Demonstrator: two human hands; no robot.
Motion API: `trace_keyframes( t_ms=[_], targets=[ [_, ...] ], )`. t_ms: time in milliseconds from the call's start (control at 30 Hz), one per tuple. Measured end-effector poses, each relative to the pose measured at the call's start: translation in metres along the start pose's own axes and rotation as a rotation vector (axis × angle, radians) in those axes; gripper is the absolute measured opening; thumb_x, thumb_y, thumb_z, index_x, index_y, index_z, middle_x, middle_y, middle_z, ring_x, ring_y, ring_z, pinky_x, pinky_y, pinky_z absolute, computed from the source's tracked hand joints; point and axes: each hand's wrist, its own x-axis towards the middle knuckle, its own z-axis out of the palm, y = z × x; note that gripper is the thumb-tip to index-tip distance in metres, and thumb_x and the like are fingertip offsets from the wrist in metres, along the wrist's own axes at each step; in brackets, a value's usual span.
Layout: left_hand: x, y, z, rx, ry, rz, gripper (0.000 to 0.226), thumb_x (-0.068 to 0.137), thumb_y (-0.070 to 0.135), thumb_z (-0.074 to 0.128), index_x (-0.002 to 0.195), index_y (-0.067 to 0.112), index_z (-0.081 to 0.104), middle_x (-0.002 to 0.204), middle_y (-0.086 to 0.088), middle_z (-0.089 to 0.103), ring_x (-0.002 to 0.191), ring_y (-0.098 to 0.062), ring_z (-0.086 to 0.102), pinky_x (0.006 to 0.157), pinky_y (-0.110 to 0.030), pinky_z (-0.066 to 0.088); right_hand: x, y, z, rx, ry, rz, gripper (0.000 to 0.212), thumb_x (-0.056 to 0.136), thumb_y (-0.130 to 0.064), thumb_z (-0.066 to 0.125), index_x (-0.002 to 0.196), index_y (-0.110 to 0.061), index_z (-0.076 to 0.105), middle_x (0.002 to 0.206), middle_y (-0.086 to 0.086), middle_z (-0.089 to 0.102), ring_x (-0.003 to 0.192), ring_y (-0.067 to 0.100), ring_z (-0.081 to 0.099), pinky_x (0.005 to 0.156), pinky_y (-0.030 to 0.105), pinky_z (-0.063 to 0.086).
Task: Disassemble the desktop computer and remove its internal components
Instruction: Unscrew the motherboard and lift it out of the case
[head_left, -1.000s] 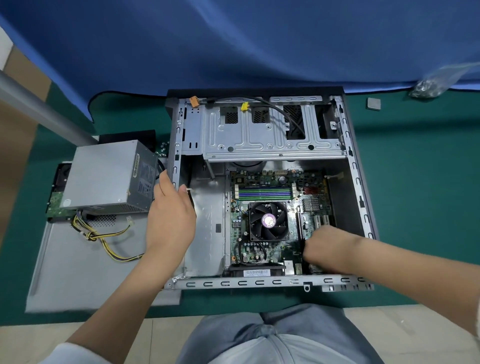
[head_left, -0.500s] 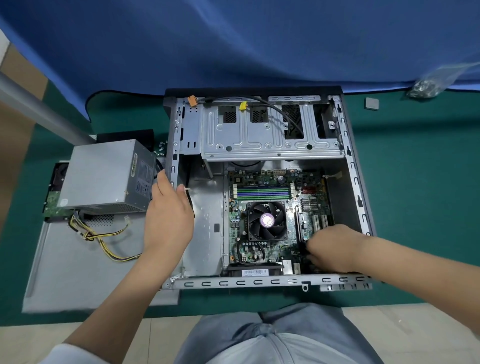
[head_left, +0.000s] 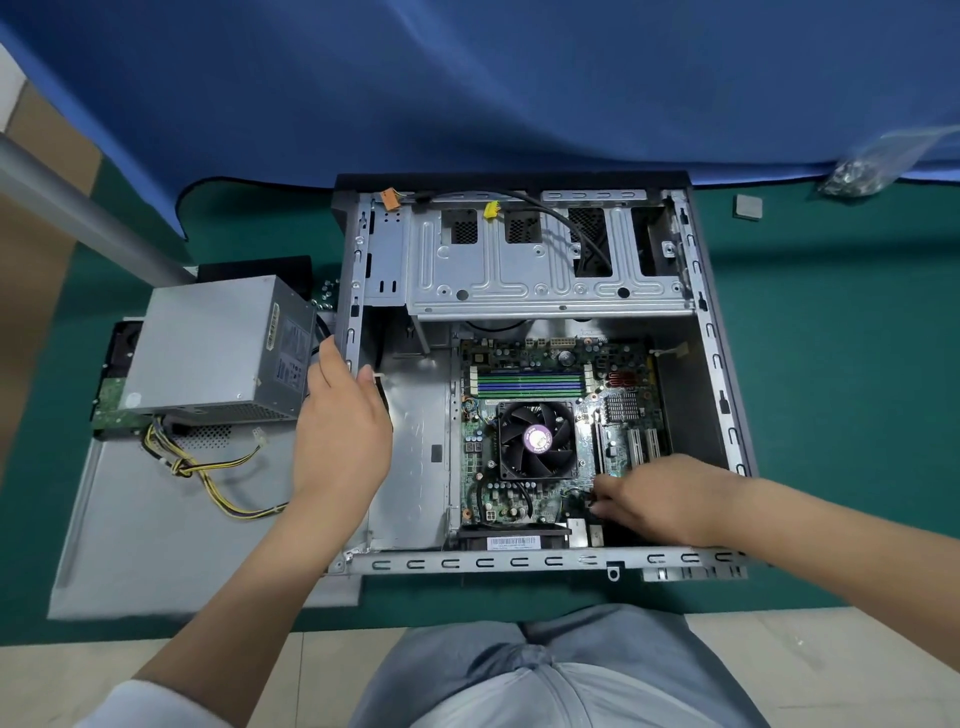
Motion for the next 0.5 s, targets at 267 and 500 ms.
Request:
trace_keyframes(
  t_ms=[267, 500],
  targets=[
    [0.002, -0.001, 0.002, -0.002, 0.004, -0.001, 0.052, 0.102, 0.028, 0.028, 0.145, 0.002, 0.02, 0.137, -0.023, 0.04, 0.105, -0.046, 0.052, 0.082, -0.048, 0.04, 0.0, 0.001, -0.002, 0.153, -0.082, -0.023, 0.016, 0.096, -0.025, 0.038, 0.112, -0.025, 0.037, 0.091, 0.002, 0.057, 0.075, 0.02, 0.051, 0.066, 0.036, 0.042],
    [0.001, -0.002, 0.002, 0.001, 0.005, -0.002, 0.051, 0.101, 0.027, 0.029, 0.145, 0.001, 0.021, 0.137, -0.023, 0.041, 0.104, -0.046, 0.053, 0.081, -0.048, 0.041, -0.003, 0.0, -0.01, 0.205, -0.164, -0.104, 0.021, 0.091, -0.011, 0.04, 0.105, -0.027, 0.04, 0.099, -0.001, 0.053, 0.09, 0.018, 0.048, 0.077, 0.035, 0.045]
  ],
)
